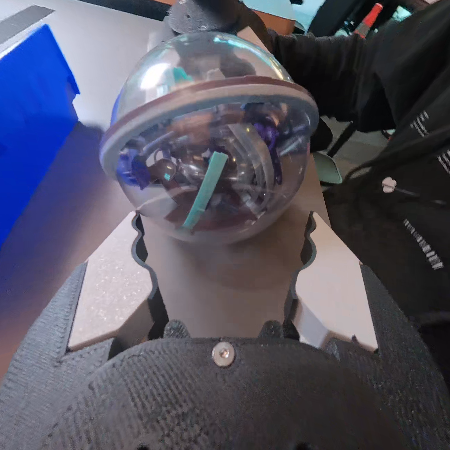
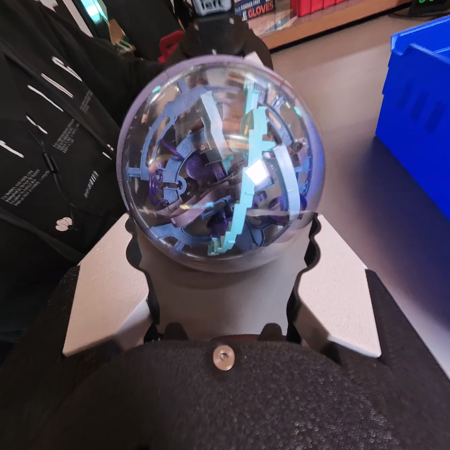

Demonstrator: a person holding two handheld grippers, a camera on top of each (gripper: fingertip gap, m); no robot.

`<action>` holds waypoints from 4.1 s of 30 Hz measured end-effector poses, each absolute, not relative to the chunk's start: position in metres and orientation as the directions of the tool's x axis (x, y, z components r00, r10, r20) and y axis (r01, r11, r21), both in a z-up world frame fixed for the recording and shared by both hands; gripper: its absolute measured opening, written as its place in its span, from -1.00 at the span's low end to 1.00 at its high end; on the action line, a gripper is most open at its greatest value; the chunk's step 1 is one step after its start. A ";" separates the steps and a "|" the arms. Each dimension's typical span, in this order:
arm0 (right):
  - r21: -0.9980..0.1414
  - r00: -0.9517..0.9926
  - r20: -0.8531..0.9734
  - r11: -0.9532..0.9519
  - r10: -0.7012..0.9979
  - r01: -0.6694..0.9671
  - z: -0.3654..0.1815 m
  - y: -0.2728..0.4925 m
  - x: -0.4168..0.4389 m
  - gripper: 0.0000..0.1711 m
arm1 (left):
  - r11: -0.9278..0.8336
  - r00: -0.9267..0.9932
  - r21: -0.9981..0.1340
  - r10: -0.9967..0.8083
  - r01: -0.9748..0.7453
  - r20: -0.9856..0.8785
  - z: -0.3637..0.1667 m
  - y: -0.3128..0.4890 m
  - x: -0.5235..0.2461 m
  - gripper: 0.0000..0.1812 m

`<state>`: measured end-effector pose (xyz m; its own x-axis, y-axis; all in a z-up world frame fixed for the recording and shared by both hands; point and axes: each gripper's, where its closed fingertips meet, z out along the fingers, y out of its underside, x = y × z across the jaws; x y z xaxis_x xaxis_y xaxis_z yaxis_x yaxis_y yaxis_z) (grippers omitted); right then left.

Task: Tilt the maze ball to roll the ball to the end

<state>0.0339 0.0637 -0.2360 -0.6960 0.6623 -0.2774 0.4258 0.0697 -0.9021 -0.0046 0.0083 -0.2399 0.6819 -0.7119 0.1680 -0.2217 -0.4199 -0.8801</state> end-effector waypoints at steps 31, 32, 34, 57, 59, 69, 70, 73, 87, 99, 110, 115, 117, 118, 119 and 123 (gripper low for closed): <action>-0.891 -0.321 0.099 0.227 0.942 0.392 -0.254 0.081 0.049 0.27 | -0.442 0.678 -0.896 -0.649 0.035 0.346 -0.231 0.050 -0.022 0.57; -0.897 -0.333 0.078 0.212 0.940 0.387 -0.252 0.079 0.048 0.26 | -0.441 0.687 -0.897 -0.650 0.007 0.325 -0.231 0.048 -0.024 0.56; -0.895 -0.341 0.052 0.195 0.939 0.401 -0.254 0.080 0.046 0.28 | -0.395 0.725 -0.918 -0.644 -0.041 0.244 -0.223 0.047 -0.031 0.55; -0.896 -0.440 0.076 0.254 0.895 0.363 -0.253 0.076 -0.004 0.34 | -0.326 0.663 -0.945 -0.706 0.005 0.247 -0.221 0.048 -0.052 0.56; -0.900 -0.448 0.065 0.246 0.891 0.359 -0.251 0.076 -0.007 0.33 | -0.341 0.658 -0.940 -0.702 0.023 0.271 -0.222 0.046 -0.056 0.56; -0.920 -0.475 -0.060 0.136 0.878 0.368 -0.244 0.072 -0.018 0.26 | -0.267 0.767 -0.961 -0.631 -0.072 0.118 -0.211 0.041 -0.068 0.53; -0.918 -0.477 -0.068 0.132 0.876 0.373 -0.244 0.072 -0.020 0.29 | -0.271 0.770 -0.961 -0.625 -0.060 0.129 -0.210 0.042 -0.068 0.54; -0.915 -0.476 -0.096 0.112 0.874 0.388 -0.247 0.073 -0.022 0.31 | -0.286 0.778 -0.958 -0.609 -0.033 0.154 -0.208 0.047 -0.068 0.54; -0.889 -0.502 -0.145 0.110 0.853 0.444 -0.268 0.077 -0.010 0.31 | -0.264 0.793 -0.960 -0.602 -0.092 0.090 -0.199 0.061 -0.048 0.53; -0.880 -0.482 -0.148 0.107 0.864 0.462 -0.272 0.078 -0.009 0.24 | -0.238 0.825 -0.970 -0.557 -0.047 0.097 -0.197 0.064 -0.049 0.53; -0.888 -0.424 -0.043 0.160 0.905 0.431 -0.264 0.095 -0.003 -0.16 | -0.249 0.859 -0.965 -0.508 -0.076 0.064 -0.200 0.067 -0.058 0.51; -0.867 -0.422 -0.010 0.202 0.906 0.454 -0.274 0.098 -0.004 -0.33 | -0.267 0.862 -0.963 -0.497 -0.045 0.098 -0.196 0.072 -0.058 0.50; -0.868 -0.426 -0.015 0.199 0.905 0.454 -0.275 0.098 -0.003 -0.40 | -0.273 0.857 -0.962 -0.498 -0.011 0.131 -0.195 0.073 -0.059 0.50; -0.871 -0.426 -0.016 0.197 0.905 0.450 -0.274 0.098 -0.003 -0.42 | -0.271 0.856 -0.963 -0.499 -0.003 0.138 -0.195 0.073 -0.059 0.50; -0.873 -0.426 -0.017 0.194 0.905 0.447 -0.274 0.098 -0.003 -0.44 | -0.270 0.855 -0.963 -0.500 0.001 0.141 -0.195 0.072 -0.060 0.50; -0.873 -0.429 -0.019 0.194 0.903 0.447 -0.275 0.099 -0.003 -0.47 | -0.262 0.856 -0.965 -0.500 -0.001 0.135 -0.194 0.073 -0.059 0.50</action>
<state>-0.0028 0.0991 -0.2754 -0.4288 0.9032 -0.0192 0.4474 0.1938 -0.8731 -0.0587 0.0726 -0.1938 0.8556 -0.4998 0.1348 -0.0011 -0.2621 -0.9650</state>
